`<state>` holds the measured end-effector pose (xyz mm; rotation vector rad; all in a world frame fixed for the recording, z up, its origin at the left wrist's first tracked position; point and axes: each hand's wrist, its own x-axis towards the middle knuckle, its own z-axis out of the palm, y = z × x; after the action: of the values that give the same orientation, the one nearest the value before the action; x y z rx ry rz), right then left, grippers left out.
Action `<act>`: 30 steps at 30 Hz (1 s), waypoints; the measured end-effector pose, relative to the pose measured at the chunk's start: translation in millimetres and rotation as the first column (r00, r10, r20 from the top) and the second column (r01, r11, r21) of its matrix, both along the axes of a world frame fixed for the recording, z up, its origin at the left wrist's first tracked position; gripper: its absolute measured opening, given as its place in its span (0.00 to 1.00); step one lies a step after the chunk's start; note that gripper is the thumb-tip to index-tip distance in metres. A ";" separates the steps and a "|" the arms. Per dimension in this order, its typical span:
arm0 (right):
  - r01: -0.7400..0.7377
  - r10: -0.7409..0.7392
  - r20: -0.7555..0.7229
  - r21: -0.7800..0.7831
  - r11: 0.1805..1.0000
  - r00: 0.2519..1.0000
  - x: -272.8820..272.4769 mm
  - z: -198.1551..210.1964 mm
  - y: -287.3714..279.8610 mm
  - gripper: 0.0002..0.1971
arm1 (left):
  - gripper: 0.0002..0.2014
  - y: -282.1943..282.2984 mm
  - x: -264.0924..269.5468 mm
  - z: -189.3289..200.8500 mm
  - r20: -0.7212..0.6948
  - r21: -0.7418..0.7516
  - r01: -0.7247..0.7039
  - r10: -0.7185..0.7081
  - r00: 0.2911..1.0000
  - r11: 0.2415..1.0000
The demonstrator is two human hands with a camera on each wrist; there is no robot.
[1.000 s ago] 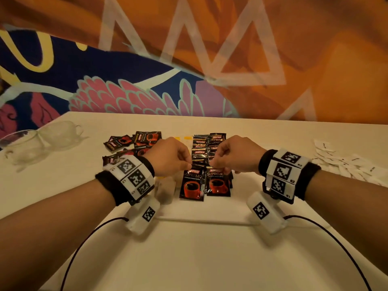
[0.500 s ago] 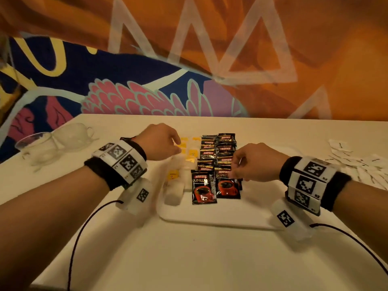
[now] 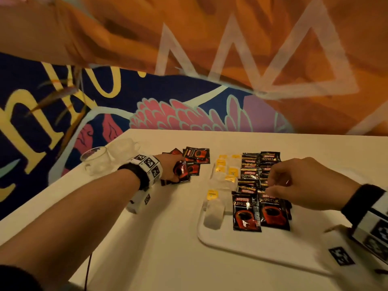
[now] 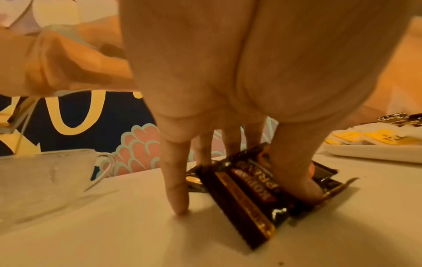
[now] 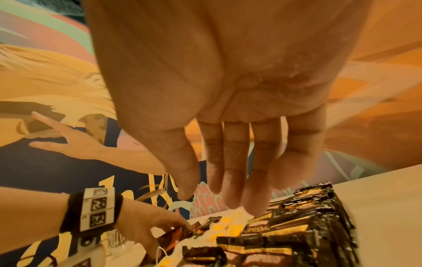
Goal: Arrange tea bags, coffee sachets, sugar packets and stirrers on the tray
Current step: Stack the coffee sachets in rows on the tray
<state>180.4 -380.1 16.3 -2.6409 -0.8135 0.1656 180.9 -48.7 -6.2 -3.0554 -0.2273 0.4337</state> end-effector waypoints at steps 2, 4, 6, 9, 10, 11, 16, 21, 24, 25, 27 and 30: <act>-0.011 0.011 -0.005 0.046 0.999 1.000 -0.3 -0.3 0.1 0.07 | 0.33 -4.2 5.1 -2.4 0.008 -0.015 0.013 -0.013 1.000 1.000; -0.024 0.025 -0.011 0.087 0.996 1.000 -0.3 -0.5 0.0 0.07 | 0.33 -7.6 9.0 -2.2 -0.043 0.004 0.018 -0.018 0.999 1.000; -0.035 0.037 -0.012 0.119 0.992 0.999 -0.1 -0.7 0.4 0.07 | 0.36 -10.5 10.7 0.9 -0.107 0.040 0.007 -0.003 0.994 0.999; -0.034 0.039 -0.026 0.168 0.985 0.999 0.5 -2.0 1.2 0.06 | 0.36 -13.6 12.7 4.1 -0.132 0.069 0.029 -0.020 0.991 0.997; -0.032 0.039 -0.037 0.186 0.982 0.999 0.8 -2.9 1.5 0.06 | 0.35 -13.9 13.2 4.2 -0.136 0.054 0.032 -0.024 0.990 0.998; -0.029 0.039 -0.047 0.206 0.978 0.998 1.3 -3.9 1.5 0.06 | 0.33 -14.1 13.3 3.7 -0.131 0.029 0.034 -0.030 0.991 0.999; -0.017 0.033 -0.052 0.281 0.960 0.998 3.1 -8.1 2.3 0.06 | 0.27 -9.3 8.8 -0.9 -0.044 -0.031 0.039 -0.040 0.998 0.999; -0.028 0.048 -0.049 0.351 0.936 0.998 3.1 -8.3 4.4 0.04 | 0.13 -10.5 -5.0 26.7 0.016 -0.181 0.049 -0.047 0.999 0.982; -0.004 0.014 -0.016 0.473 0.881 1.000 4.5 -6.7 12.9 0.04 | 0.13 -34.9 -14.6 53.2 0.062 -0.289 0.114 -0.100 0.993 0.951; 0.006 -0.001 -0.010 0.521 0.854 1.000 3.9 -5.6 17.4 0.07 | 0.14 -47.7 -17.3 60.3 0.078 -0.300 0.156 -0.139 0.987 0.941; 0.016 -0.010 -0.013 0.563 0.827 1.000 2.2 -4.0 26.6 0.16 | 0.14 -77.0 -20.4 69.0 0.111 -0.320 0.253 -0.229 0.967 0.913; 0.003 -0.008 0.007 0.555 0.832 1.000 -1.2 -2.9 34.5 0.21 | 0.15 -119.5 -19.9 71.7 0.186 -0.341 0.419 -0.376 0.908 0.842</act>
<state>179.2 -345.6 13.4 -2.0894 -0.7214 -0.0805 161.0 -168.2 65.5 -3.3644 0.5521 0.3050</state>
